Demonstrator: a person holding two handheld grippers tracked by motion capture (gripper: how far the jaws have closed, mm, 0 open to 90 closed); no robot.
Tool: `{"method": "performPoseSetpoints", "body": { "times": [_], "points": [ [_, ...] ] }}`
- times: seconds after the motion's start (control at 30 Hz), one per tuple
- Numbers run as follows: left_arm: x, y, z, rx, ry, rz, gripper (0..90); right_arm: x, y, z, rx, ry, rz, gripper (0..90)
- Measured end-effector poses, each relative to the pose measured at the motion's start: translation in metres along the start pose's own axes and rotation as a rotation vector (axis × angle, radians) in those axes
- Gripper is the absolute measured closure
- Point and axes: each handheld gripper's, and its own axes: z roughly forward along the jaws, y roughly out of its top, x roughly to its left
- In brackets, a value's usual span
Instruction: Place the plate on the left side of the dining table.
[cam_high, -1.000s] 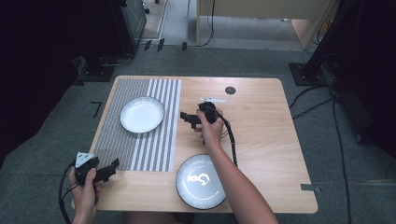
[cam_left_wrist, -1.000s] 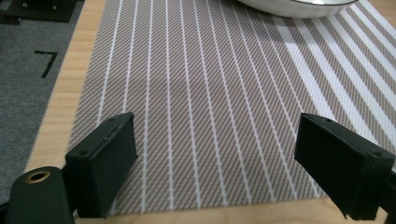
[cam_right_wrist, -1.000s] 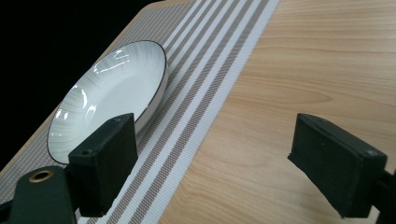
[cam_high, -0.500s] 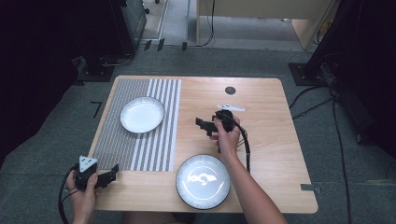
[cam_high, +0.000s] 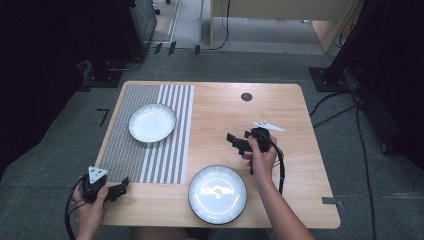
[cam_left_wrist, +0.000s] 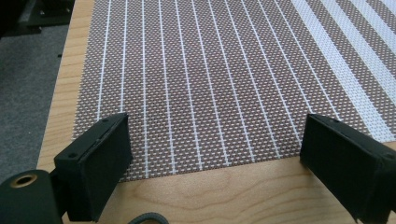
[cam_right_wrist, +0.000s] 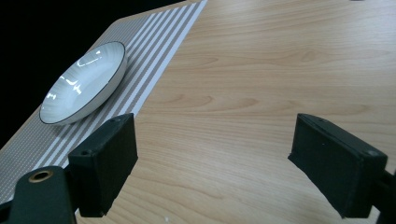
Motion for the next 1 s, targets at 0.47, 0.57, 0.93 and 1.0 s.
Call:
{"method": "performPoseSetpoints", "body": {
  "times": [0.47,0.57,0.93,1.0],
  "points": [
    [0.0,0.0,0.0,0.0,0.0,0.0,8.4,-0.032,-0.019,-0.045,-0.033,-0.066,0.021,14.8],
    [0.0,0.0,0.0,0.0,0.0,0.0,8.4,-0.042,-0.024,-0.06,-0.055,-0.092,0.028,14.9],
    [0.0,0.0,0.0,0.001,0.0,0.0,8.4,-0.066,-0.043,-0.094,-0.078,-0.145,0.063,14.9],
    [0.0,0.0,0.0,0.001,0.0,0.0,8.4,-0.073,-0.049,-0.102,-0.082,-0.162,0.079,14.9]
  ]
}}
